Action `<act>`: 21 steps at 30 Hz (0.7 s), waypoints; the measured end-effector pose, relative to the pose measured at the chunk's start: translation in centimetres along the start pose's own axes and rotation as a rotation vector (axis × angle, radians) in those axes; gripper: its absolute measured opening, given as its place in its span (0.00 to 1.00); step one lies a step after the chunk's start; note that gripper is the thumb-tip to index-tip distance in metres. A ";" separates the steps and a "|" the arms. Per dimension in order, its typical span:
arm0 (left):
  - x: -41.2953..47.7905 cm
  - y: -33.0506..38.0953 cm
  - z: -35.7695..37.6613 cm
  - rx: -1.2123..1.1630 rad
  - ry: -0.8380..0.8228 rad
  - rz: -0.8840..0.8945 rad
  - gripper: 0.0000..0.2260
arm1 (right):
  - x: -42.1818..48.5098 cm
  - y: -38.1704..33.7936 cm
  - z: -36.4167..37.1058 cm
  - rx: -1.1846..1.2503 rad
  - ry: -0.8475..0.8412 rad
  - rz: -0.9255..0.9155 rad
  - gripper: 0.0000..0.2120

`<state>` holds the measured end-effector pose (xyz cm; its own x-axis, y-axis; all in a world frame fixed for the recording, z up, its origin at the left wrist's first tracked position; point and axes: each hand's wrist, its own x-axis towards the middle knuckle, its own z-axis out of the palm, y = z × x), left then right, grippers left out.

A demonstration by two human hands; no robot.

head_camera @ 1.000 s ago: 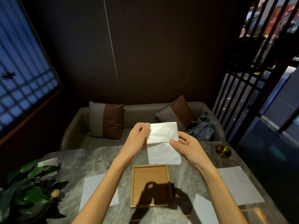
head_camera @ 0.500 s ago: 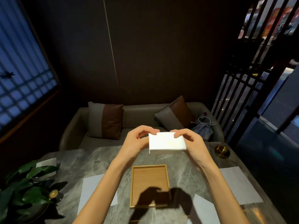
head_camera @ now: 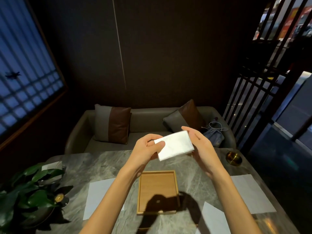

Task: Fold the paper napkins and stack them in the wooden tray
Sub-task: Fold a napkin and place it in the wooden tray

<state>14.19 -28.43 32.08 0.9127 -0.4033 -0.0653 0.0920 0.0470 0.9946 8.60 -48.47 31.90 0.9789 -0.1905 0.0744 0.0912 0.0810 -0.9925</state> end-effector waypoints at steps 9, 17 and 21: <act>-1.4 -0.9 -0.1 0.067 -0.099 -0.035 0.09 | 0.2 1.0 0.4 -0.042 -0.073 -0.008 0.25; -1.7 -1.8 -0.1 0.138 0.086 0.075 0.12 | -0.5 1.3 2.1 -0.159 -0.088 0.042 0.13; -2.2 -2.7 -0.3 0.221 0.145 0.057 0.13 | -1.2 2.2 3.1 -0.212 0.022 0.101 0.07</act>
<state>12.03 -27.37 29.53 0.9629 -0.2698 -0.0037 -0.0357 -0.1410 0.9894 8.21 -45.03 29.89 0.9767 -0.2129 -0.0261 -0.0497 -0.1065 -0.9931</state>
